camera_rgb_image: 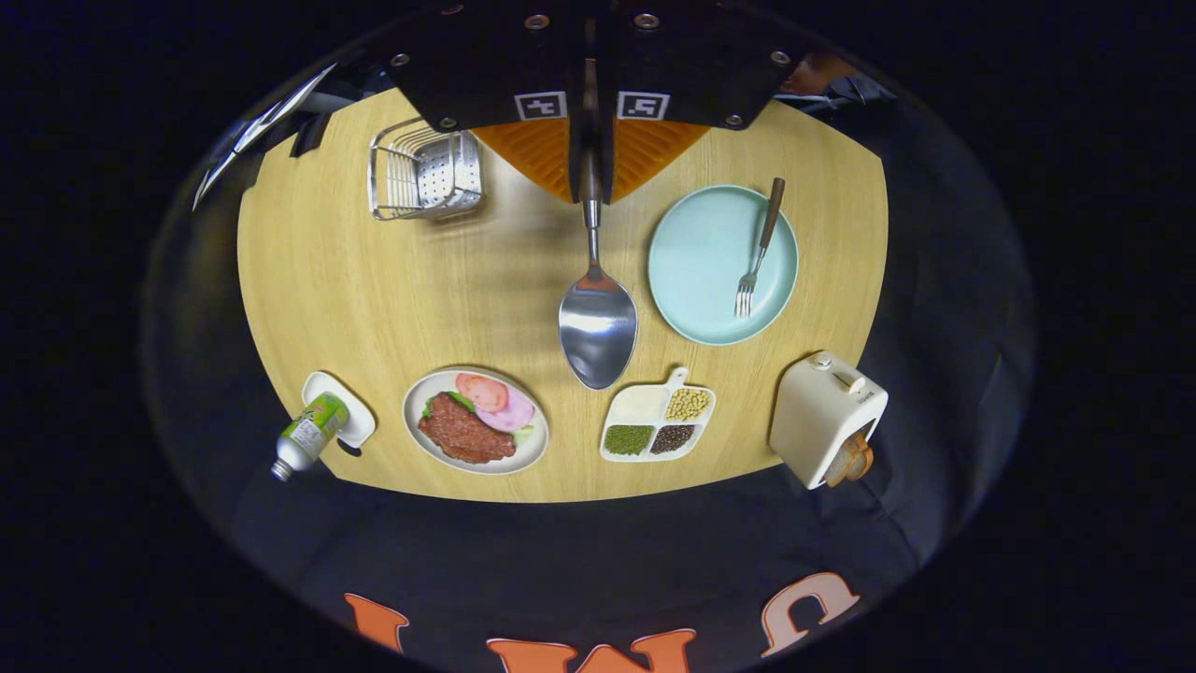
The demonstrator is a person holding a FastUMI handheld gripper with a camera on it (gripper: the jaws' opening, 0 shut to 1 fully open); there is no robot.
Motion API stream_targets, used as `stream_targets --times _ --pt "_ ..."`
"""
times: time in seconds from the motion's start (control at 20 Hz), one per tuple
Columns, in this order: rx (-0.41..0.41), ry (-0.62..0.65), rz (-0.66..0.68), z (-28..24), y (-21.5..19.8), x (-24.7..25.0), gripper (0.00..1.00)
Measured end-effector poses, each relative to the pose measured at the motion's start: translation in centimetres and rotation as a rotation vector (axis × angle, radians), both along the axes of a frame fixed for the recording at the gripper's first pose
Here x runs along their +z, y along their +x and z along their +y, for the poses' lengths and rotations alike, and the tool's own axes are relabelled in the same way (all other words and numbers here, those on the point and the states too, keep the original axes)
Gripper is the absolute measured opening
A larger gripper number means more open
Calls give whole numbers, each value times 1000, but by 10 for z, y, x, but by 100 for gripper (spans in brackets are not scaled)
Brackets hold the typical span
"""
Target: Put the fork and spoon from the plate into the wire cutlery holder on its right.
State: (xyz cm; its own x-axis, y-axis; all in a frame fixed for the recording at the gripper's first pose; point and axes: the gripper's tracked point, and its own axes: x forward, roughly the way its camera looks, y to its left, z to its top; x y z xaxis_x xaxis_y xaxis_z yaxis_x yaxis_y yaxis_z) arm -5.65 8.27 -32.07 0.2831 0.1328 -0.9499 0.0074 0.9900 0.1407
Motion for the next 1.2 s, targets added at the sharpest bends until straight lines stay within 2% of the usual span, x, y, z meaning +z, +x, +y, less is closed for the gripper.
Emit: stream_targets --times 0.2,0.4,1.0,1.2 --pt "-35 -28 -12 -53 -15 10 5" --pt "-31 -45 9 -83 -33 11 5" --pt "136 -125 241 -116 -107 -28 5" --pt "155 -168 296 -126 -114 -38 5"
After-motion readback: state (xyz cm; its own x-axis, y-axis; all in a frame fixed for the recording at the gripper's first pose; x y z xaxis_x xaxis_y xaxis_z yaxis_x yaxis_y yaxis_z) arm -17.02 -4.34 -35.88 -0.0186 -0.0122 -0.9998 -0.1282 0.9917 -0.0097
